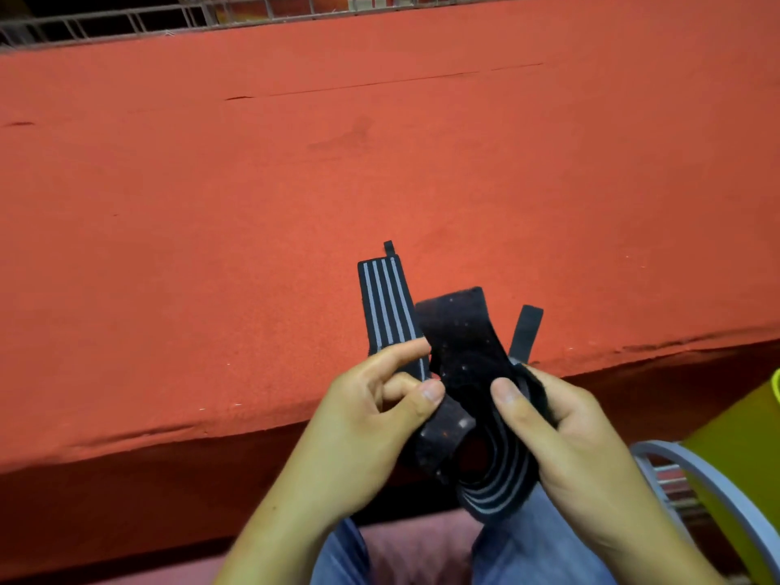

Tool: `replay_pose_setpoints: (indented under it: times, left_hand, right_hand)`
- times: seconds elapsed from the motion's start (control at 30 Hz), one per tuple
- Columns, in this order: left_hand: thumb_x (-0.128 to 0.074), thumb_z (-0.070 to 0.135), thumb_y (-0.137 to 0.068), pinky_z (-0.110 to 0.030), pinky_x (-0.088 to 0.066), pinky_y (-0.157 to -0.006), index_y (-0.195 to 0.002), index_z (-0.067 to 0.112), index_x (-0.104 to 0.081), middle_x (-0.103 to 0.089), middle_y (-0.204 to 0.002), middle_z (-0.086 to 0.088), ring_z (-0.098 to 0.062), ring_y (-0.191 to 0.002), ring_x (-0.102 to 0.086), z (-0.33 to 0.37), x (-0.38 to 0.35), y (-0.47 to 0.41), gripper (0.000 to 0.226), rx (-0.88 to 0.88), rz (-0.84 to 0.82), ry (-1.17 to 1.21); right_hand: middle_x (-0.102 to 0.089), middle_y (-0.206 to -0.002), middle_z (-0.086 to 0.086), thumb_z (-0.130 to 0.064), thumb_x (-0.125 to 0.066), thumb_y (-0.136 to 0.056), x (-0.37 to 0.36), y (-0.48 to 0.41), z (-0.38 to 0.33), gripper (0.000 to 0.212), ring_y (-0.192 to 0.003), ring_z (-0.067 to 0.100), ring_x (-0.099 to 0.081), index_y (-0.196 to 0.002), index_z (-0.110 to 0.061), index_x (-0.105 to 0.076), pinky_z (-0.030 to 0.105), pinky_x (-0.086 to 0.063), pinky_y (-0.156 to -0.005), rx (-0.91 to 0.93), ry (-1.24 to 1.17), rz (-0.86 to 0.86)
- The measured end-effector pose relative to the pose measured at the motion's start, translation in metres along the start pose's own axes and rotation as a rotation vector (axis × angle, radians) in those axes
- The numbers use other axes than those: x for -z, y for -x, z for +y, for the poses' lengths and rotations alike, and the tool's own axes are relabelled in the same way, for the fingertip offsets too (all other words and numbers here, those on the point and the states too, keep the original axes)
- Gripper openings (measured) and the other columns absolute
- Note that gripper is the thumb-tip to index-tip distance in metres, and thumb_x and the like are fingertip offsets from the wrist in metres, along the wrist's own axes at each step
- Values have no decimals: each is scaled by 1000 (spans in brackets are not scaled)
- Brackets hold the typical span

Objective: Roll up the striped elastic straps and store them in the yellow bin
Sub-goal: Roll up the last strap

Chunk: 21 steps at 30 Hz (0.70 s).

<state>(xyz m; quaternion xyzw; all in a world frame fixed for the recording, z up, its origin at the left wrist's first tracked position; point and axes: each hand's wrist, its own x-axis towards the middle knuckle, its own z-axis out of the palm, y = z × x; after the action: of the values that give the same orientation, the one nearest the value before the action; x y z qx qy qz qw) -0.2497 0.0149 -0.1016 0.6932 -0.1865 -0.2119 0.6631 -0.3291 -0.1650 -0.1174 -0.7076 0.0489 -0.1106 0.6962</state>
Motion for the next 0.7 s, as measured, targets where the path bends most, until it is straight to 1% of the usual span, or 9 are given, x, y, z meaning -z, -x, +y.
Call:
replay_pose_setpoints:
  times: [0.07,0.1,0.17,0.27,0.3,0.37,0.47,0.6,0.7]
  left_hand:
    - [-72,31,-96,-32,-49,-75,-124,21,-70,-70,-76,-2,-12,-74,-62,-2,0,-1,30,1,28,15]
    - [-71,27,-96,-30,-51,-73,-116,20,-73,-72,-77,-7,-13,-75,-63,-3,0,-1,21,0,43,41]
    - [-66,19,-96,-26,-54,-70,-105,18,-76,-76,-82,-12,-15,-75,-67,-3,0,-1,13,1,63,65]
    - [-67,22,-91,-25,-56,-68,-100,13,-76,-79,-87,-14,-17,-75,-70,-4,1,1,15,1,72,95]
    - [-67,24,-90,-25,-57,-68,-99,12,-76,-79,-88,-15,-18,-75,-70,-3,1,2,17,4,77,121]
    - [-66,25,-89,-28,-58,-70,-100,13,-76,-79,-91,-16,-20,-77,-71,-3,1,3,19,-2,87,148]
    - [-66,27,-90,-34,-58,-73,-100,16,-76,-79,-92,-16,-22,-79,-72,-2,1,4,18,-23,92,138]
    - [-66,26,-90,-31,-58,-70,-98,17,-76,-79,-89,-14,-18,-77,-71,2,1,5,16,-43,84,112]
    - [-66,26,-91,-28,-56,-72,-99,16,-76,-79,-89,-12,-15,-78,-70,3,2,7,16,-65,86,88]
  right_hand:
    - [-81,-112,-10,-42,-66,-98,1,-1,-2,22,-105,1,-72,-116,-40,-79,20,-54,-91,23,31,-25]
    - [-80,-117,-8,-48,-66,-98,1,-1,-2,26,-112,4,-72,-120,-39,-77,23,-54,-95,29,26,-44]
    - [-77,-128,-2,-72,-63,-91,0,1,0,52,-125,14,-69,-128,-36,-75,32,-54,-105,24,-91,-95]
    - [-72,-137,8,-85,-65,-79,-2,-1,-1,76,-132,23,-65,-132,-31,-74,32,-55,-104,-70,-373,-97]
    - [-73,-135,10,-82,-68,-79,-2,-3,-2,75,-130,25,-67,-132,-29,-73,32,-57,-101,-75,-384,-77]
    - [-76,-127,13,-62,-72,-87,-4,-5,-4,56,-122,28,-72,-133,-30,-72,36,-60,-97,-54,-353,0]
    - [-80,-110,17,-29,-63,-90,-6,-6,-7,41,-111,28,-77,-130,-22,-69,37,-63,-93,-56,-304,72]
    - [-81,-95,20,-25,-65,-86,-7,-7,-8,40,-98,26,-79,-124,-17,-68,37,-66,-82,-58,-276,155]
    - [-81,-96,20,-29,-71,-81,-5,-10,-7,47,-97,27,-79,-126,-16,-65,39,-66,-79,-68,-308,199]
